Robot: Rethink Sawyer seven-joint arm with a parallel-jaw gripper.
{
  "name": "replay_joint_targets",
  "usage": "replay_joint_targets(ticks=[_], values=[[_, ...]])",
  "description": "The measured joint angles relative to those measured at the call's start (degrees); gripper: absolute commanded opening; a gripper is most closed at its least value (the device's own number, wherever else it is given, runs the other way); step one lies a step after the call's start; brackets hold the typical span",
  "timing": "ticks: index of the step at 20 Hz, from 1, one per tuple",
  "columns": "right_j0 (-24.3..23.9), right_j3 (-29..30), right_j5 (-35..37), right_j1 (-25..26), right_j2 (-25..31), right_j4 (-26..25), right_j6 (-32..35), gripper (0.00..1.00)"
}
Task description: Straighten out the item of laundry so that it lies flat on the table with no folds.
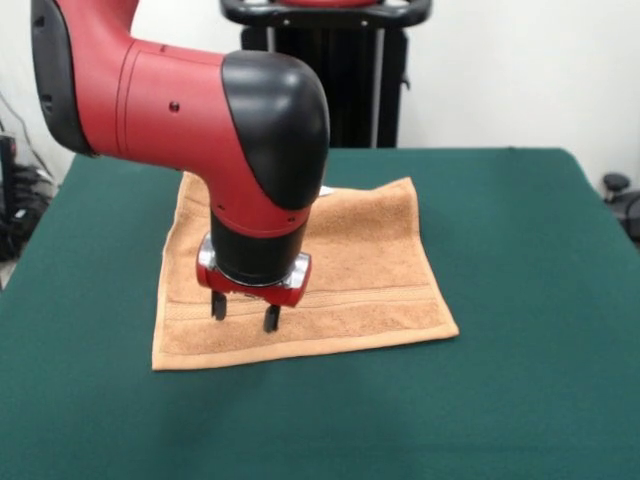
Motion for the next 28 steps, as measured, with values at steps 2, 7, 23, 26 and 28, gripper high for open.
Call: replay_joint_targets(ticks=[2, 7, 23, 26, 28], values=[[0.0, 0.9, -0.1, -0.1, 0.0, 0.0, 0.0, 1.0], [0.0, 2.6, -1.8, -1.0, 0.0, 0.0, 0.0, 1.0], [0.0, 8.4, -2.7, -3.7, 0.2, 1.0, 0.0, 1.0], [0.0, 9.3, -2.7, -4.2, 0.2, 1.1, 0.0, 1.0], [0.0, 9.8, -2.7, -4.3, 0.2, 1.1, 0.0, 1.0]])
